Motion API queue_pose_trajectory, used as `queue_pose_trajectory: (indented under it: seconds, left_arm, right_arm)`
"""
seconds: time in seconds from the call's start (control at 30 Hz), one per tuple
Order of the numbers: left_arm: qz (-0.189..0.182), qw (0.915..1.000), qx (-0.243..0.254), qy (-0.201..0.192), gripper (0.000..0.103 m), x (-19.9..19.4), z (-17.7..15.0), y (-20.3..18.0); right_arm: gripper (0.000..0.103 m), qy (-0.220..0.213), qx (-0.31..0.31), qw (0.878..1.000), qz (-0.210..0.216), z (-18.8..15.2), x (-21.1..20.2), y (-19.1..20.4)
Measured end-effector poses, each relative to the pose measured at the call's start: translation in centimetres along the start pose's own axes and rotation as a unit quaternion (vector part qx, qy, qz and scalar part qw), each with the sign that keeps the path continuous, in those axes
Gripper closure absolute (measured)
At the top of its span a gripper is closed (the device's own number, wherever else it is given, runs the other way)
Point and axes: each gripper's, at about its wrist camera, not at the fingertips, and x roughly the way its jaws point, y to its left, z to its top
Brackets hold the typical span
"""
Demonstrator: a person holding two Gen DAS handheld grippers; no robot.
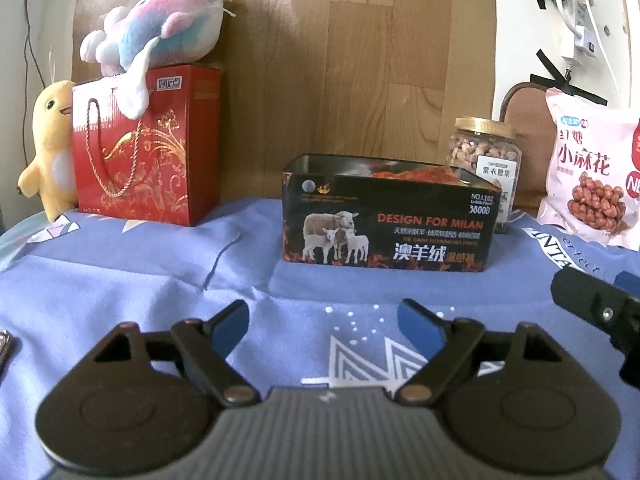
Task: Organize snacks
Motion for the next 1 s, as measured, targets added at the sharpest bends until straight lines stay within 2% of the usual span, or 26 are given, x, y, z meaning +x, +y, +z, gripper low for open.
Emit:
queue_pose_trajectory:
  seconds: [0.17, 0.33, 0.47, 0.73, 1.0]
  left_arm:
    - [0.003, 1.0000, 0.002, -0.001, 0.018, -0.04, 0.00, -0.10]
    - [0.006, 0.9999, 0.009, -0.010, 0.009, -0.26, -0.02, -0.30]
    - [0.007, 0.9998, 0.015, -0.013, 0.009, -0.32, -0.02, -0.43]
    - [0.009, 0.9997, 0.014, -0.015, 0.001, -0.39, -0.01, -0.43]
    - [0.009, 0.9997, 0.015, -0.015, 0.000, -0.45, -0.05, -0.45]
  right_arm:
    - [0.012, -0.005, -0.008, 1.000, -0.005, 0.07, -0.12, 0.20]
    - [0.012, -0.013, -0.009, 1.000, -0.012, 0.02, -0.37, 0.26]
    - [0.012, -0.016, -0.008, 1.000, -0.016, 0.03, -0.49, 0.30]
    - [0.012, -0.010, -0.002, 1.000, -0.014, 0.05, -0.23, 0.13]
    - [0.011, -0.007, 0.004, 1.000, -0.009, 0.03, -0.16, 0.01]
